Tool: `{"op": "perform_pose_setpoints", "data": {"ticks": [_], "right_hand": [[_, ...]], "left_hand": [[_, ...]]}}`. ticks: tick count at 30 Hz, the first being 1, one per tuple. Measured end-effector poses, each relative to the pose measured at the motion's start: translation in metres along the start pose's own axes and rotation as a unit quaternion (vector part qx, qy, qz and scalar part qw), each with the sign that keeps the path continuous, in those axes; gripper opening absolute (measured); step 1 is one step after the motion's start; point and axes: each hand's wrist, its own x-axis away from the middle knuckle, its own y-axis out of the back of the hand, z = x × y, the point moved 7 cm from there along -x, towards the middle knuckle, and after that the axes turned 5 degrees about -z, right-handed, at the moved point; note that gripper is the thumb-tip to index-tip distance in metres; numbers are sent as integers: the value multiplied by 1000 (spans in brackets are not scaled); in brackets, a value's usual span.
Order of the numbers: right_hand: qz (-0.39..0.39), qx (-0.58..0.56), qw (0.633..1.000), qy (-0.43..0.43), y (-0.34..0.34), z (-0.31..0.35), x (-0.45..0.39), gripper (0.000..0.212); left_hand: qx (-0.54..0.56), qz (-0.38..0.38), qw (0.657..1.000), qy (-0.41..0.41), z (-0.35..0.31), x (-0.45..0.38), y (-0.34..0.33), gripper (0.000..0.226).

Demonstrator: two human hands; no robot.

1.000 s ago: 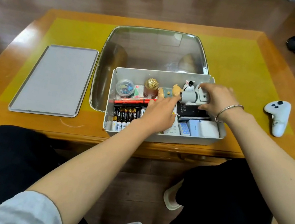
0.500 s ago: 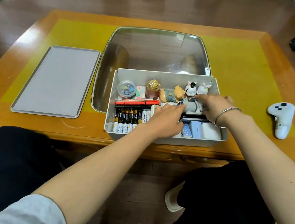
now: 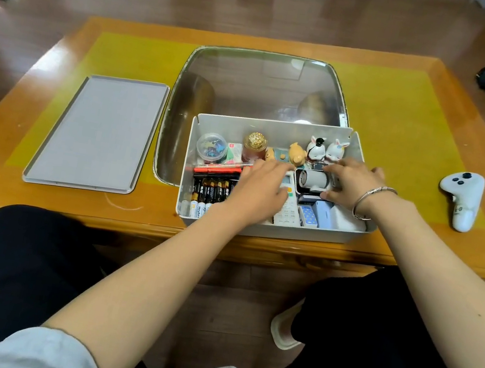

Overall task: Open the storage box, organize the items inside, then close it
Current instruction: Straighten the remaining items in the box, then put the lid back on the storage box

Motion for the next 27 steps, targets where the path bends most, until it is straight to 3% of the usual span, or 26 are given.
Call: {"op": "perform_pose_setpoints", "data": {"ticks": [3,6,9,12,14,17,21,27], "right_hand": [[-32,-14,999,-17,5,5,4,57],[-56,-22,997,-43,8,13,11,60],[-65,-26,995,-75,5,20,18,65],[-48,-66,989,-127,1,22,23,69],[-32,-74,987,-141,-1,23,24,71],[-25,-73,987,-138,-3,25,24,71],[-19,-54,989,-134,-5,25,24,71],[-13,-44,989,-144,-7,27,23,69]], "left_hand": [[15,-145,988,48,26,8,43,38],[-31,-282,953,104,71,22,88,33],[-67,-342,909,227,132,41,111,36],[-79,-274,883,373,186,61,98,45],[-99,-203,887,402,204,68,83,48],[-165,-144,897,385,211,70,72,43],[-221,-131,902,346,204,67,68,37],[-211,-113,905,352,203,66,75,54]]}}
